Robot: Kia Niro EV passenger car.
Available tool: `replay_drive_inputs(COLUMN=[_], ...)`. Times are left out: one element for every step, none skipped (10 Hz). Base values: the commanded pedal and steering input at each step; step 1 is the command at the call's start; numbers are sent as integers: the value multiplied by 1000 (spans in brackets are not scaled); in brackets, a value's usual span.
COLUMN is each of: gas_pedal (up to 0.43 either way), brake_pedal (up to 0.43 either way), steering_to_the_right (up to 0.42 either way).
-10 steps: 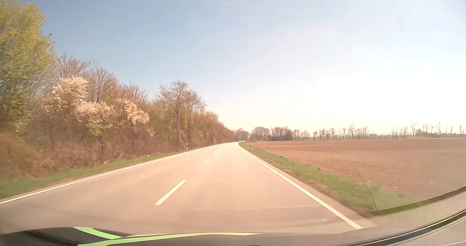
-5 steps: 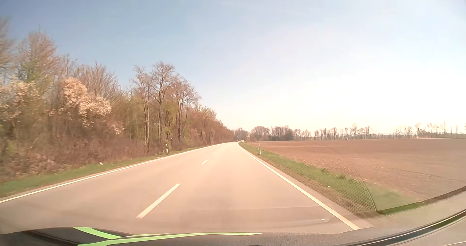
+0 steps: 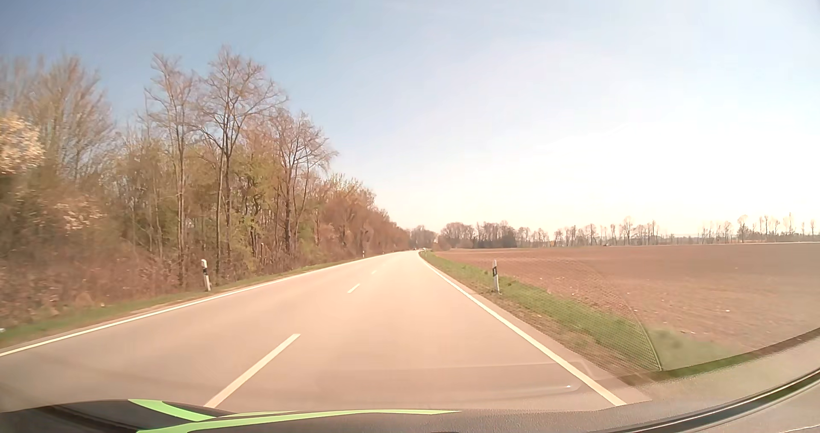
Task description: Follow the waypoints while adhering to traffic rules and regulations
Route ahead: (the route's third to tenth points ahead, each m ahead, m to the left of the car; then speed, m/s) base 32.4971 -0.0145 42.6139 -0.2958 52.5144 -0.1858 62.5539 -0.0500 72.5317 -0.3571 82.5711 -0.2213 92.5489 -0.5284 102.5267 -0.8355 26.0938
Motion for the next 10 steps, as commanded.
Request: replay_drive_inputs(gas_pedal=[220, 220, 220, 220, 220, 220, 220, 220, 220, 220], brake_pedal=[0, 0, 0, 0, 0, 0, 0, 0, 0, 0], steering_to_the_right=[2, 1, 2, 0, -1, -2, -2, -2, -2, -2])
